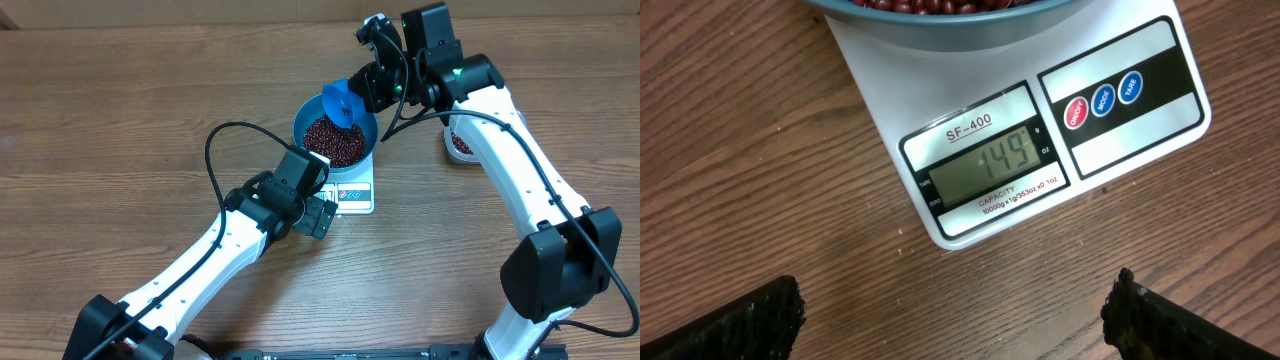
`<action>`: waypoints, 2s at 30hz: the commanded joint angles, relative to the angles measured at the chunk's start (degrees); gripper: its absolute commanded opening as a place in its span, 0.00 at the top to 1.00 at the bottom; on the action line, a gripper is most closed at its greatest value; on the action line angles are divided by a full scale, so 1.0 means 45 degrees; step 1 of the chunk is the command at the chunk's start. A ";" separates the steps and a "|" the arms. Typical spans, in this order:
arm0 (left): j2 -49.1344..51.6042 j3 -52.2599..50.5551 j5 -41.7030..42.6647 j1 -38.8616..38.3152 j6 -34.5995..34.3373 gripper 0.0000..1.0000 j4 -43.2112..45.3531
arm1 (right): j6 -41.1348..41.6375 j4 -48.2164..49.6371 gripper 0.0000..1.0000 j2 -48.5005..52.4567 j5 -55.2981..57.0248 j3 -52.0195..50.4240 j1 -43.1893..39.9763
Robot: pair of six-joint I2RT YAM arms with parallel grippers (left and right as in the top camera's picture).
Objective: Scoop item into bowl and weigh 150g on scale
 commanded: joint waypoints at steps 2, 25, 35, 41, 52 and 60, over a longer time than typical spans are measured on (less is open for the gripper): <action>-0.0010 -0.0024 -0.0117 0.0053 0.0243 0.00 0.0015 | 0.0044 0.0044 0.96 -0.0223 -0.0204 0.0413 -0.0073; -0.0005 -0.0024 -0.0126 0.0053 0.0248 0.00 0.0005 | 0.0039 -0.1059 0.96 -0.0466 -0.0345 0.2093 -0.0568; -0.0010 -0.0024 -0.0126 0.0053 0.0243 0.00 0.0015 | -0.0442 -0.1729 0.96 -0.0515 -0.0340 0.2249 -0.0894; -0.0010 -0.0024 -0.0155 0.0053 0.0243 0.00 0.0010 | -0.0617 -0.1812 0.97 -0.0515 -0.0301 0.2249 -0.1025; -0.0010 -0.0024 -0.0155 0.0053 0.0243 0.00 0.0005 | 0.0180 -0.4240 0.96 -0.0510 -0.0185 0.2244 -0.4065; -0.0010 -0.0024 -0.0151 0.0053 0.0243 0.00 0.0005 | 0.0185 -0.5663 0.96 -0.0500 0.1783 0.2229 -0.5843</action>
